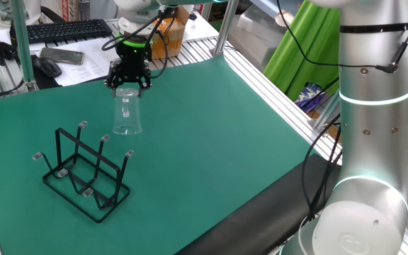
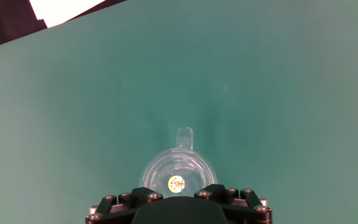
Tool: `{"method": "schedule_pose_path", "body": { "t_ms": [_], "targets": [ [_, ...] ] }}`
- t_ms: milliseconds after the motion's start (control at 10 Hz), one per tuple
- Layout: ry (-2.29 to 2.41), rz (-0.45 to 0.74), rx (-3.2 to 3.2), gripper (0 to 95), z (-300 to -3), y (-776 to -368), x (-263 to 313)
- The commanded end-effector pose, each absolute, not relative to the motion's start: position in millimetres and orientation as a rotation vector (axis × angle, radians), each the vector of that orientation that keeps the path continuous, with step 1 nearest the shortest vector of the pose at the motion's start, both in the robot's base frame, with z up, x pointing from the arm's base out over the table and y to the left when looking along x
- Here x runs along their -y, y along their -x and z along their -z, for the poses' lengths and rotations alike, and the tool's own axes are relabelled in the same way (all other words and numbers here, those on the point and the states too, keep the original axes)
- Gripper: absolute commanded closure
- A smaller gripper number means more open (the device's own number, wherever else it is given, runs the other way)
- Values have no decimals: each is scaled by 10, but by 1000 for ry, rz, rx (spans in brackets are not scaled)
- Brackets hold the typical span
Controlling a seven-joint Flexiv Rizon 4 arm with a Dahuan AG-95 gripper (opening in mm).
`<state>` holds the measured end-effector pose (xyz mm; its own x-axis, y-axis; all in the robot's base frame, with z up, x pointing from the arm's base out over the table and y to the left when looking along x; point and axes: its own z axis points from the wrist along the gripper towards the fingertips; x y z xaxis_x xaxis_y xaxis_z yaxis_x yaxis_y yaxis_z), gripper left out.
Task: Take the cup off the cup rack
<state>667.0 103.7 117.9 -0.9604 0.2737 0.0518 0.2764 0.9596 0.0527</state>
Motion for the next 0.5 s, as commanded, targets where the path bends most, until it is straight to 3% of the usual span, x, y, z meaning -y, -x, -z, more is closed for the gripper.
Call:
{"method": "schedule_pose_path", "body": {
  "t_ms": [100,200,500],
  "targets": [
    [434,93,3066,380,-1177,-6670,-1038],
    [434,93,3066,190,-1176,-6669,-1039],
    [437,93,3066,190,-1174,-6667,-1042]
  ]
}}
